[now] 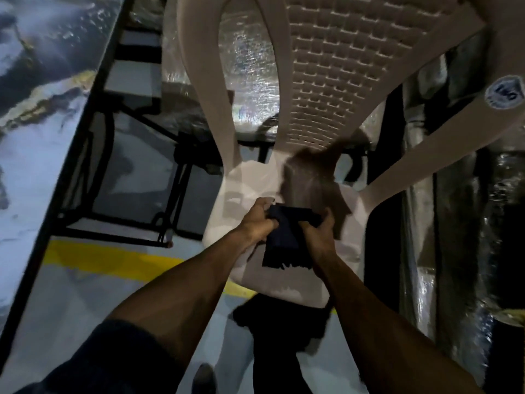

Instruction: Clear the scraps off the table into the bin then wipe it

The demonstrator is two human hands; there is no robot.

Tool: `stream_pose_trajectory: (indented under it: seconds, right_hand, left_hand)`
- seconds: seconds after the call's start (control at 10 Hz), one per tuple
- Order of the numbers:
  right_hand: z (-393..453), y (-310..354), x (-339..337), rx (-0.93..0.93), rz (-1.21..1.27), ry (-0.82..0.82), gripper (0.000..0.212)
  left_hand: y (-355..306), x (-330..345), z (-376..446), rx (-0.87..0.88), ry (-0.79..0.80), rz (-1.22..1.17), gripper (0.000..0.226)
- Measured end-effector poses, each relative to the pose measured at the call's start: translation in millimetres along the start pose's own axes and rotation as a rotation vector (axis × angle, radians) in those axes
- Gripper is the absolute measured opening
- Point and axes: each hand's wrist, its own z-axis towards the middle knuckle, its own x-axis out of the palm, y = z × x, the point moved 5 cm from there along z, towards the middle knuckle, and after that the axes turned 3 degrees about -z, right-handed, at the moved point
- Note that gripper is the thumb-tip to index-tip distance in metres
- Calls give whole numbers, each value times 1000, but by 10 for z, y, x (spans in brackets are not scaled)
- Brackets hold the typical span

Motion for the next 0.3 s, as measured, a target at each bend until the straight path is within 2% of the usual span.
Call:
stream_pose_trajectory:
  seconds: [0.1, 0.3]
  right_hand:
    - [245, 12, 14, 14, -47, -59, 81]
    - [473, -21, 5, 80, -270, -111, 69]
  left_hand:
    - [-30, 29, 171, 35, -53, 6, 54]
    - [-63, -11, 311, 74, -169, -4, 44]
